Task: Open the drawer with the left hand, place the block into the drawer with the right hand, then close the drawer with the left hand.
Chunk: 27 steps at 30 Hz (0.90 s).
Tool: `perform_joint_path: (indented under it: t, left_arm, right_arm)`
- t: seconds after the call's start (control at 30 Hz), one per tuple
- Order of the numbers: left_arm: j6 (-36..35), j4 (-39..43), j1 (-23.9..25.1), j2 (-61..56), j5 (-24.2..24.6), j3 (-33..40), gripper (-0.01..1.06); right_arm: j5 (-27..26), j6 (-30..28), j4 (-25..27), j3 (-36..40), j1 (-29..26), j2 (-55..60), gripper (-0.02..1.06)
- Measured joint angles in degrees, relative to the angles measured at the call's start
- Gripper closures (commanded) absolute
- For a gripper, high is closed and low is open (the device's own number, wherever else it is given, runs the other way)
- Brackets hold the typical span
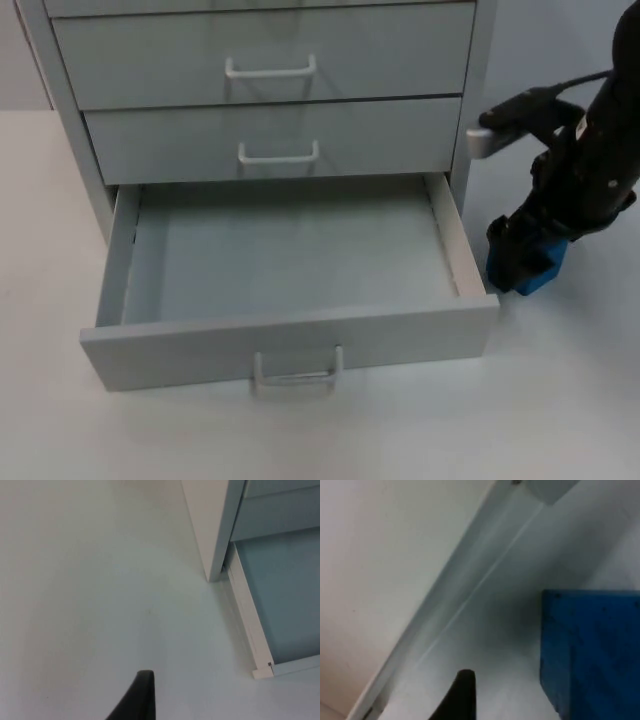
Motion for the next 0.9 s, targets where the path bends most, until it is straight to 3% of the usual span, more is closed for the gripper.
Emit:
perform_joint_path:
  t: [0.1, 0.13, 0.27, 0.3, 0.33, 0.63, 0.9]
  left_arm:
    - [0.0, 0.0, 0.0, 0.0, 0.0, 0.0, 0.0]
    - [0.0, 0.0, 0.0, 0.0, 0.0, 0.0, 0.0]
    - [0.0, 0.0, 0.0, 0.0, 0.0, 0.0, 0.0]
    - [0.0, 0.0, 0.0, 0.0, 0.0, 0.0, 0.0]
    - [0.0, 0.0, 0.0, 0.0, 0.0, 0.0, 0.0]
    - [0.0, 0.0, 0.0, 0.0, 0.0, 0.0, 0.0]
    - [0.0, 0.0, 0.0, 0.0, 0.0, 0.0, 0.0]
  right_arm:
    - [-0.6, 0.0, 0.0, 0.0, 0.0, 0.4, 0.48]
    - [-0.7, 0.0, 0.0, 0.0, 0.0, 0.4, 0.48]
    - [-1.0, 0.3, -0.1, 0.0, 0.0, 0.4, 0.92]
    - [-1.0, 0.8, -0.4, 0.0, 0.0, 0.4, 0.92]
    - [-1.0, 1.1, -0.5, 0.0, 0.0, 0.4, 1.04]
    - [2.7, 4.9, -1.5, 0.0, 0.0, -5.9, 1.05]
    - [8.4, 12.2, -1.5, 0.0, 0.0, -18.7, 1.05]
